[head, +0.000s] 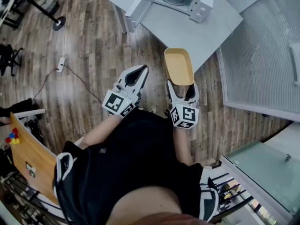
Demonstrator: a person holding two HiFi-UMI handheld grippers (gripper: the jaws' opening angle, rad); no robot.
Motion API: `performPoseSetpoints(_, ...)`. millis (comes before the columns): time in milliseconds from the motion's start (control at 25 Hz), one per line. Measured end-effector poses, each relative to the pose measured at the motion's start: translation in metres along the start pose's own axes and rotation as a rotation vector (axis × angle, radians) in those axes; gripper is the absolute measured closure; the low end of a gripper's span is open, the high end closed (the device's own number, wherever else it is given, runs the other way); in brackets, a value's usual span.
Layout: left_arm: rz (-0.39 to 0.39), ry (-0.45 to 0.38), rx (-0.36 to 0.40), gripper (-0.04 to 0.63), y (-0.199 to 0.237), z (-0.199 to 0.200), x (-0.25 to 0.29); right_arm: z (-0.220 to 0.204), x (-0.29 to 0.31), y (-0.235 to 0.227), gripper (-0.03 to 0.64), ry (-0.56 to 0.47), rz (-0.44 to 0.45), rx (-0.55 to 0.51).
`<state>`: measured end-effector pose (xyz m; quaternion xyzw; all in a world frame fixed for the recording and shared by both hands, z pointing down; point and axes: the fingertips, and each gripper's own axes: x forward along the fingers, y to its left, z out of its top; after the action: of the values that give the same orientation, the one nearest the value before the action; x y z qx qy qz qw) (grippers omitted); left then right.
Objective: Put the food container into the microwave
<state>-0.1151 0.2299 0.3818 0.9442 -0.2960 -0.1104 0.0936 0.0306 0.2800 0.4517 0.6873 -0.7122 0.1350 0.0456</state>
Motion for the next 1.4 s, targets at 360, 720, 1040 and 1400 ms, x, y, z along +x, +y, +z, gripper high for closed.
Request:
performPoseSetpoints(360, -0.011, 0.008, -0.020, 0.566, 0.015, 0.002, -0.001, -0.001, 0.012, 0.009, 0.156, 0.012, -0.013, 0.002)
performPoseSetpoints(720, -0.045, 0.021, -0.044, 0.566, 0.048, 0.002, -0.011, 0.002, 0.036, 0.026, 0.156, 0.001, -0.056, 0.015)
performPoseSetpoints(1040, -0.082, 0.036, -0.079, 0.566, 0.076, -0.008, 0.002, 0.006, 0.072, 0.023, 0.155, -0.021, -0.095, 0.021)
performPoseSetpoints(1400, -0.036, 0.031, -0.067, 0.566, 0.113, -0.026, 0.099, 0.020, 0.175, -0.049, 0.155, -0.018, -0.038, 0.036)
